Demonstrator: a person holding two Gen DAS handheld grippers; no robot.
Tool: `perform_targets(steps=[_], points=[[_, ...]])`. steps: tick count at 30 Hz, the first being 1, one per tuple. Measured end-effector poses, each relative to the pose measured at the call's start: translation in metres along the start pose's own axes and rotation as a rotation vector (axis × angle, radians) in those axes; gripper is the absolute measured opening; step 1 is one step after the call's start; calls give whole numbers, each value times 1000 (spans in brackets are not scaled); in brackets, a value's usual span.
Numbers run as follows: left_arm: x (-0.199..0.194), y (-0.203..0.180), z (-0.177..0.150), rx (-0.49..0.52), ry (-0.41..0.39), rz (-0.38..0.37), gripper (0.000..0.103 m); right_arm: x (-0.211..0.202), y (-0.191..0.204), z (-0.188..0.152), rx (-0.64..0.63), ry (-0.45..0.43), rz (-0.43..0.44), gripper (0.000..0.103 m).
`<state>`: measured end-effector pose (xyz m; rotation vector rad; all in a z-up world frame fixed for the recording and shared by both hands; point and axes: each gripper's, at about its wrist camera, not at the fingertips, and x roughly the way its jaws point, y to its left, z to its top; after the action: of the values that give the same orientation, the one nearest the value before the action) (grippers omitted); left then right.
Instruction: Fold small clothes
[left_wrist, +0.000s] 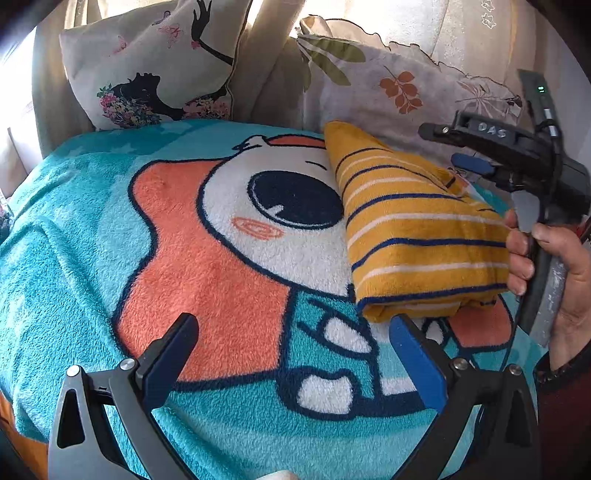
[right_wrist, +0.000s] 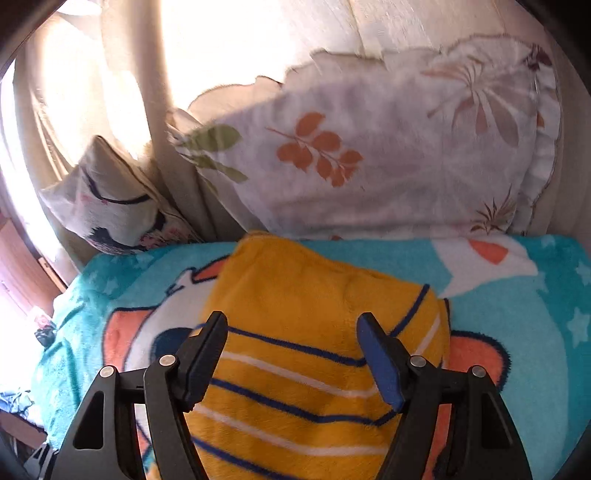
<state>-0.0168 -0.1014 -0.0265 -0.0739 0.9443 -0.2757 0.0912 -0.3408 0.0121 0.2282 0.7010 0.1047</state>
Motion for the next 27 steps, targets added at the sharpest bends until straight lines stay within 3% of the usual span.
perform_targets(steps=[2,4,6,8,9,10,14,16,20,26,27], points=[[2,1,2,-2,2,-6,103,-10,13,1,9,6,146,69],[4,1,1,0,7,-12,103,1,20,0,61,80,342,62],[4,1,0,3,12,-12,103,25,23,-1,114,150,427,57],[2,3,-1,4,10,-4,103,58,20,-4,159,222,427,54],[1,4,0,0,6,0,103,73,15,-3,196,242,418,46],[-1,6,0,-3,3,3,103,85,7,-2,245,257,420,44],[-7,9,1,-15,-14,7,103,103,-28,16,450,221,364,46],[-7,9,1,-12,-14,7,103,102,-42,17,529,213,406,49],[-7,8,1,-9,-12,2,103,76,-55,-7,581,188,513,50],[-8,5,0,-5,-15,4,103,-4,-80,-54,554,106,500,50],[-9,4,0,-2,-18,5,103,-15,-86,-60,554,91,471,61]])
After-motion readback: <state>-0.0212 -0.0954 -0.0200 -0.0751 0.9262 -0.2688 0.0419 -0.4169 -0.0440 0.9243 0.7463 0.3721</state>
